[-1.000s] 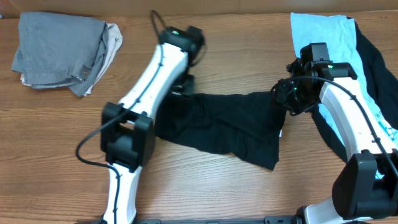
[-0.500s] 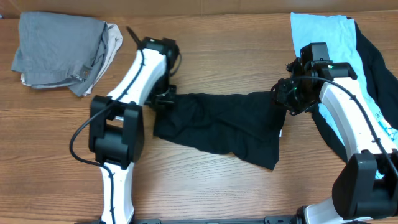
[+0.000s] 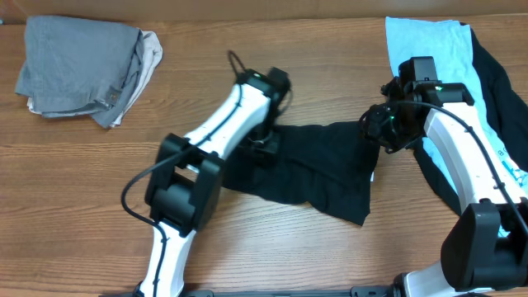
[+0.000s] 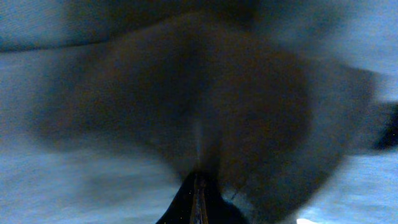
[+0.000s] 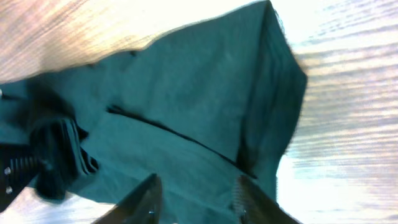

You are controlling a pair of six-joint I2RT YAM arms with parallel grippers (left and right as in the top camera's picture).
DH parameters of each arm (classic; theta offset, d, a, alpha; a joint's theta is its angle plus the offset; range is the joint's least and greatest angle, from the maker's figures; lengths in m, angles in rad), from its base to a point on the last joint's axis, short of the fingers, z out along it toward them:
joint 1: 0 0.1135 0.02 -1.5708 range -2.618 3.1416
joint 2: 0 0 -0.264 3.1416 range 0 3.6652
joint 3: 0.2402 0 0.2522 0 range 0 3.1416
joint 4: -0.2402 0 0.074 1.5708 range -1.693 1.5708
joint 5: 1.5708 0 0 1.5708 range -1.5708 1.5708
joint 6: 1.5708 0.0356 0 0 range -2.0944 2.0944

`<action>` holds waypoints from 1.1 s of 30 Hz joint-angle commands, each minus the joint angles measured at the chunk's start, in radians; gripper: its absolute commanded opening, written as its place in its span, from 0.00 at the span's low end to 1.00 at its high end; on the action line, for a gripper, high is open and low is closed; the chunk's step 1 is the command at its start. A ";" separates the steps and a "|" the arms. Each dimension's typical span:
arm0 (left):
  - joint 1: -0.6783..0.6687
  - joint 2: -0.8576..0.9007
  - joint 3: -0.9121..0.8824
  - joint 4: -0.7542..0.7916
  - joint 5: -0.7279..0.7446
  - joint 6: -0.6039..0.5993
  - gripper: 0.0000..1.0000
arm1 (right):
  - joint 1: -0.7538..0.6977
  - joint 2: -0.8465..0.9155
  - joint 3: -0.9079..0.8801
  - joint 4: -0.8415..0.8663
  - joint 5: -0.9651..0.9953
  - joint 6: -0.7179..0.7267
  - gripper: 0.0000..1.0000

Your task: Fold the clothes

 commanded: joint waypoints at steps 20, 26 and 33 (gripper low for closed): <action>0.013 -0.033 0.148 -0.033 -0.025 -0.041 0.04 | -0.081 0.027 -0.401 0.340 -0.073 0.025 0.78; 0.081 -0.033 0.418 -0.190 -0.031 0.000 0.04 | -0.079 0.049 -0.463 0.437 -0.123 0.050 0.71; 0.188 -0.033 0.692 -0.309 -0.032 0.018 0.04 | -0.071 0.077 -0.474 0.470 -0.227 0.051 0.04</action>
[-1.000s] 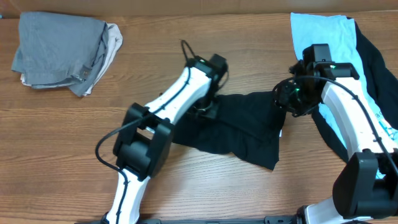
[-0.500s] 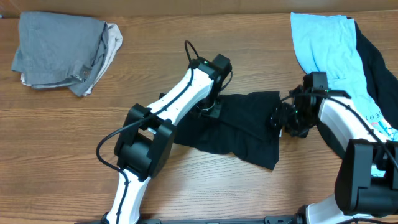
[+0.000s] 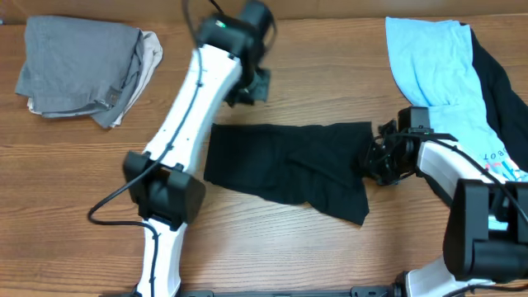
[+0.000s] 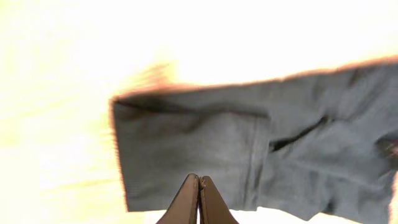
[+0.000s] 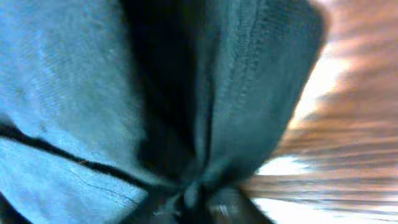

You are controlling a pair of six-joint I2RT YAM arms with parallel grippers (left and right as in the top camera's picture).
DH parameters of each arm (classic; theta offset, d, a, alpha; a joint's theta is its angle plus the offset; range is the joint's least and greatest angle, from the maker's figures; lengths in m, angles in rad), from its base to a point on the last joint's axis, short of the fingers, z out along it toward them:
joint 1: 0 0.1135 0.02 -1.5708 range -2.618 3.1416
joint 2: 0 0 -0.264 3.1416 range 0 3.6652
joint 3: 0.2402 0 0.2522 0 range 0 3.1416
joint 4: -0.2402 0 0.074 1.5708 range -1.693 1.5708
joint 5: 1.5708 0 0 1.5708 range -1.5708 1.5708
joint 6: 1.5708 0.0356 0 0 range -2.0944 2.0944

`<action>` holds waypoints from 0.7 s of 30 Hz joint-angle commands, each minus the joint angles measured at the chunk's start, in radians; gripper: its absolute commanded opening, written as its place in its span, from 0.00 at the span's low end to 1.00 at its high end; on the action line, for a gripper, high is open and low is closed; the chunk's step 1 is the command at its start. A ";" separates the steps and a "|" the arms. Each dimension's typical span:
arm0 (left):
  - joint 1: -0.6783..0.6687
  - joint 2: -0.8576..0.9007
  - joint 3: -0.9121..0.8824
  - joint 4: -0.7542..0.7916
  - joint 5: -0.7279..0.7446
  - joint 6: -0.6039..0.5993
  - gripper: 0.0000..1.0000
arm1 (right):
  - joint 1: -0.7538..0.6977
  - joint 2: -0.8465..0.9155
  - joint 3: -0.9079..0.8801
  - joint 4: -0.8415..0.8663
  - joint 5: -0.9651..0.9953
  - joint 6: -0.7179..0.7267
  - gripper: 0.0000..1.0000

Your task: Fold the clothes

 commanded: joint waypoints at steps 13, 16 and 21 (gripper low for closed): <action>0.279 -0.030 0.151 -0.048 -0.014 0.032 0.04 | -0.250 -0.023 0.129 -0.137 -0.165 -0.142 0.04; 0.314 -0.030 0.151 -0.048 -0.015 0.032 0.04 | -0.261 -0.038 0.195 -0.231 -0.164 -0.190 0.04; 0.346 -0.030 0.150 -0.048 -0.015 0.032 0.04 | -0.171 -0.090 0.286 -0.327 -0.162 -0.203 0.04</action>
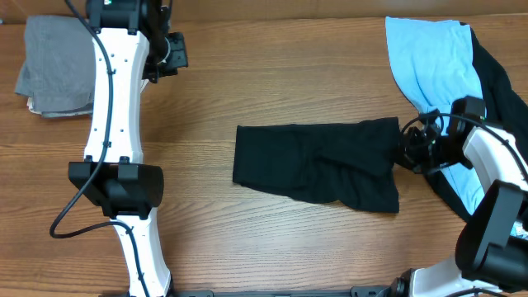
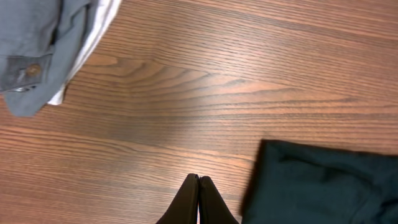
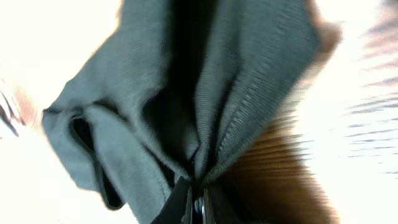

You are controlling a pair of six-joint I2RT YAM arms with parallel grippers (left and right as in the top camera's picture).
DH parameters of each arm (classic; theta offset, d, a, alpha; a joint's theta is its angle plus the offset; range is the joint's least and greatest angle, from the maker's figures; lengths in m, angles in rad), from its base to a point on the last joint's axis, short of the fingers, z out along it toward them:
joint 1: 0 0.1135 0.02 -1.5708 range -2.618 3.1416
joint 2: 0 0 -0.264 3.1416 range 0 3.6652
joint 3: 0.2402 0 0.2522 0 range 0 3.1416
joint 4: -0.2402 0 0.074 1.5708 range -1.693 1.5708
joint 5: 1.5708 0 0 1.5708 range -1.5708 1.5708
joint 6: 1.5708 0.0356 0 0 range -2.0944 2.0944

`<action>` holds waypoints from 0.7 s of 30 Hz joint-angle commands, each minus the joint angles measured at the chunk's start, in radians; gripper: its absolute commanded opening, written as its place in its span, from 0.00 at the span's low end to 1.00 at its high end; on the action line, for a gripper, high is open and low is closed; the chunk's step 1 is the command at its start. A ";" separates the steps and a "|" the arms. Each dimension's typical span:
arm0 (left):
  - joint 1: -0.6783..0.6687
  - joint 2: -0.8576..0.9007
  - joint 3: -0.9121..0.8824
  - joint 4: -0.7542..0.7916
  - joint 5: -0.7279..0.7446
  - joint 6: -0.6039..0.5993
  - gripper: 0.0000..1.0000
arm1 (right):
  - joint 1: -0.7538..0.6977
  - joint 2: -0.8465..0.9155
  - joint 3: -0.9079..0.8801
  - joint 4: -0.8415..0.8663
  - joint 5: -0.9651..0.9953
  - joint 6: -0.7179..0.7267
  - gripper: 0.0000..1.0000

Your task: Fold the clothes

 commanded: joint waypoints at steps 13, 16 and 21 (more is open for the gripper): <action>0.016 -0.027 0.024 0.034 -0.042 0.032 0.09 | 0.745 -0.106 0.142 0.246 0.184 0.349 0.04; 0.016 -0.027 0.023 0.047 -0.041 0.031 0.10 | 0.886 -0.090 0.142 0.336 0.303 0.422 0.04; 0.015 -0.026 0.011 0.081 -0.040 0.031 0.12 | 1.022 -0.005 0.142 0.480 0.277 0.439 0.56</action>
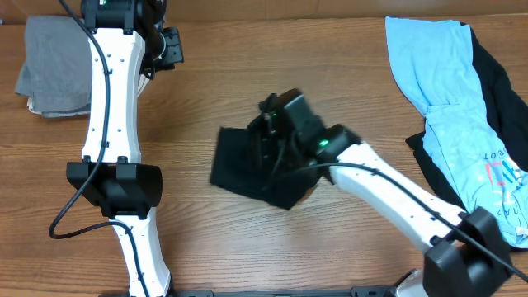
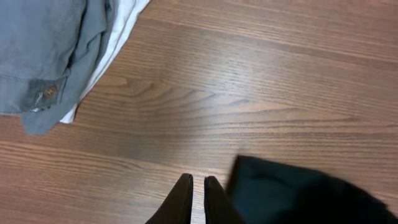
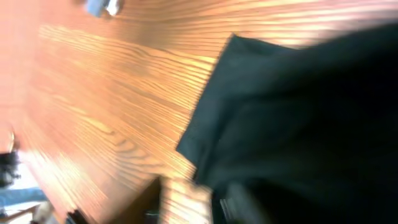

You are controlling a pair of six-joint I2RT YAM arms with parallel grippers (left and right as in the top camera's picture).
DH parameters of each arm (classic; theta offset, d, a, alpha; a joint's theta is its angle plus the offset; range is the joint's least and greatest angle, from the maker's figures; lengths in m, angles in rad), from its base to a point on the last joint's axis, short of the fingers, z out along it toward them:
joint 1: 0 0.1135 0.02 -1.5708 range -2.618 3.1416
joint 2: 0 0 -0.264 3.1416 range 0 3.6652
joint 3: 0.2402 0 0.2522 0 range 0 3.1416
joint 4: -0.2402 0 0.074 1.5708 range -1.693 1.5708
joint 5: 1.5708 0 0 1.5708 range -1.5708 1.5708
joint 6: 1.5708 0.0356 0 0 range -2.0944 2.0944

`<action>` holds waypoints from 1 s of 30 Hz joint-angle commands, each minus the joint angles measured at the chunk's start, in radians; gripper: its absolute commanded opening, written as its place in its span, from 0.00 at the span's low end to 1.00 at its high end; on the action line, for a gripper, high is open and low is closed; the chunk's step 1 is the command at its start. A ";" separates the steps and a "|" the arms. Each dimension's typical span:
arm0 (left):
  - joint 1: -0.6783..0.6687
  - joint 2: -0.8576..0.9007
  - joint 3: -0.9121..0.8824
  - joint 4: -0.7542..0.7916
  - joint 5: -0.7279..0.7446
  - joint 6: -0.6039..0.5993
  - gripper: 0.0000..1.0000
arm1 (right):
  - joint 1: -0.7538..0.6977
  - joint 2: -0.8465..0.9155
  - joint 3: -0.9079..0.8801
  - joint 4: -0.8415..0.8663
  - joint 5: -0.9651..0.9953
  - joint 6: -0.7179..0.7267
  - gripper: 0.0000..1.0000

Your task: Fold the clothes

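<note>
The black garment (image 1: 238, 172) lies bunched into a shorter, doubled shape at the table's middle; it also shows in the right wrist view (image 3: 298, 124) and at the lower right of the left wrist view (image 2: 292, 193). My right gripper (image 1: 266, 142) reaches across over its top. In the blurred wrist view the right gripper (image 3: 189, 199) has its fingers apart with bare wood between them. My left gripper (image 1: 169, 49) hangs high at the far left, away from the garment. Seen from its wrist, the left gripper (image 2: 198, 182) shows a narrow gap and holds nothing.
A folded grey stack (image 1: 54, 74) with a white layer under it sits at the far left corner, also in the left wrist view (image 2: 37, 56). A light blue garment (image 1: 437, 66) lies over another black one (image 1: 503, 82) at the right edge of the wooden table (image 1: 330, 66).
My right arm has swung from the garment's right end to over its left half, and the garment is now doubled and about half as long. The right fingers, then pinched on cloth, stand apart. The left fingers have parted slightly.
First both grippers were at the spread black garment, left at its left end, right open by its right end. Then the left arm was up at the back and the right shut on the right edge. The left went to the far left corner. Now the garment lies folded over.
</note>
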 commanded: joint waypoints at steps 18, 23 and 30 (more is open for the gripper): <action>0.003 -0.026 -0.053 0.052 -0.013 0.023 0.09 | 0.050 0.050 0.355 -0.475 0.068 -0.219 0.75; 0.003 -0.026 -0.053 0.051 -0.013 0.023 0.10 | 0.011 0.057 0.322 -0.612 0.207 -0.216 0.77; 0.003 -0.026 -0.053 0.051 -0.013 0.023 0.10 | 0.011 0.098 0.169 -0.539 0.175 -0.219 0.50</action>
